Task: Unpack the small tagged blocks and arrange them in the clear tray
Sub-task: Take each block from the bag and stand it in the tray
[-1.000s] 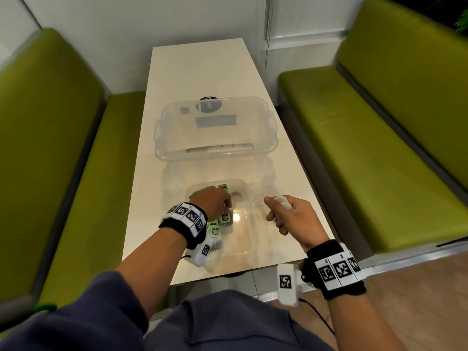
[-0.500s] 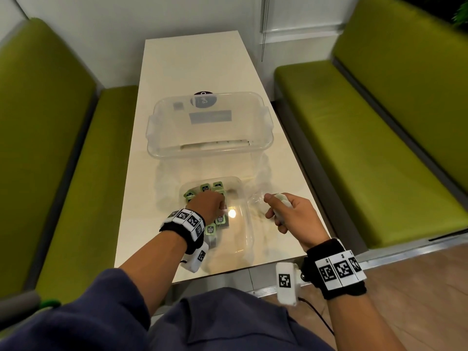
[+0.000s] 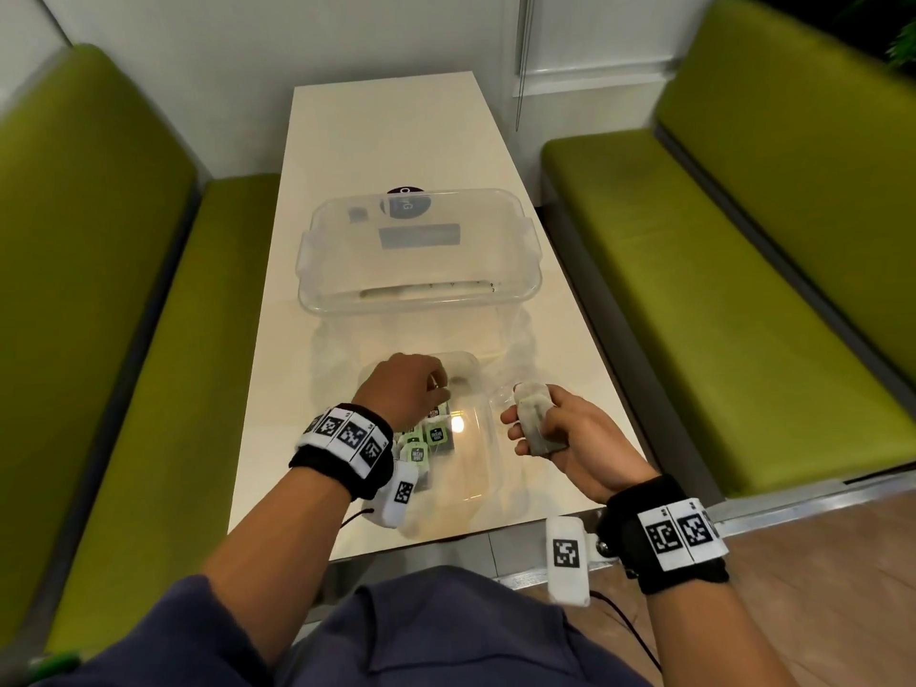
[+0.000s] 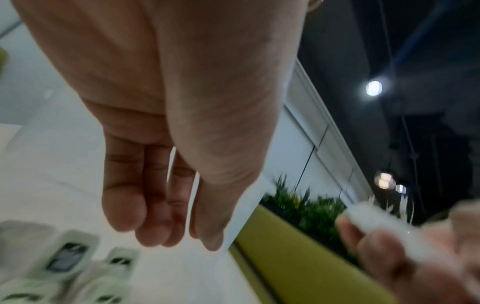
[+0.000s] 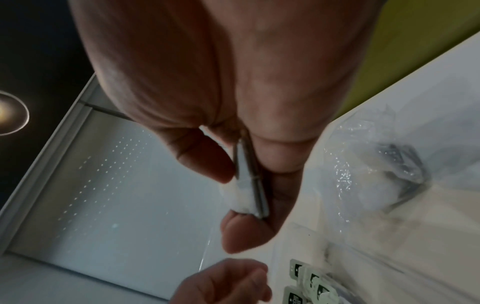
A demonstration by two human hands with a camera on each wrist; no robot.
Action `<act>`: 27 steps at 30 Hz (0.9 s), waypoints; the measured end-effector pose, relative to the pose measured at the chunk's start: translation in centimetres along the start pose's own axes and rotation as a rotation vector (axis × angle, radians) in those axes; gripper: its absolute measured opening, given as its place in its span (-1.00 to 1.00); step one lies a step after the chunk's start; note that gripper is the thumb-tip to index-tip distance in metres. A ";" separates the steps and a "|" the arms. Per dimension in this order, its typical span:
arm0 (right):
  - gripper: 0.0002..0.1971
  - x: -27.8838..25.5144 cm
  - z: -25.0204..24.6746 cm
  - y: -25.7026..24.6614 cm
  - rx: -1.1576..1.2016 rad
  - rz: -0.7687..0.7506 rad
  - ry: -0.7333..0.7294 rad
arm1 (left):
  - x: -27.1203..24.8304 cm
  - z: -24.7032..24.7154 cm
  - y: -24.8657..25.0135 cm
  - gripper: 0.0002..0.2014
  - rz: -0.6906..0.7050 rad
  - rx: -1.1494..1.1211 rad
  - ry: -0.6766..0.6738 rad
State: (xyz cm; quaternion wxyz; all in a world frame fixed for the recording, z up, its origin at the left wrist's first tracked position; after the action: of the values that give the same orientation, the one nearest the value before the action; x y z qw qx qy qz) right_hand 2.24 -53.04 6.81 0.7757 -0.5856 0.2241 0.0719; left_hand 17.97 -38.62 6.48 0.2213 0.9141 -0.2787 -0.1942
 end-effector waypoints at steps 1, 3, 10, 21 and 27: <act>-0.55 0.0 0.2 -0.1 -0.006 -0.018 -0.011 | -0.6 -0.7 1.0 -0.84 0.030 -0.072 0.008; -0.59 -0.1 0.6 -0.2 0.001 -0.048 -0.036 | -2.1 -1.9 3.1 -0.84 0.078 -0.238 0.002; -0.53 -0.1 1.8 -0.7 -0.080 -0.109 -0.055 | -5.3 -1.9 6.7 -0.83 0.193 -0.542 -0.109; -0.52 -1.1 1.5 -1.7 -0.212 -0.192 0.030 | -5.7 -2.7 6.6 -0.85 0.182 -0.463 0.010; -0.52 -1.5 0.5 -2.8 -0.390 -0.265 0.214 | -6.0 -1.5 7.0 -0.83 0.138 -0.636 -0.111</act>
State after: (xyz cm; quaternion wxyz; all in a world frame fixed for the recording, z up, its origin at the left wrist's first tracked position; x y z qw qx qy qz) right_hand 2.14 -53.18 10.02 0.6227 -0.7525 0.2082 -0.0510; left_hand 11.08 -39.88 12.70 0.4925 0.7663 -0.2769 -0.3058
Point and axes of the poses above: each hand's wrist, its own x-axis towards the middle knuckle, its own z-axis out of the palm, y = z × x, the point moved 9 cm from there along x, towards the middle knuckle, and after that the axes turned 6 degrees about -x, right-handed, at the moved point
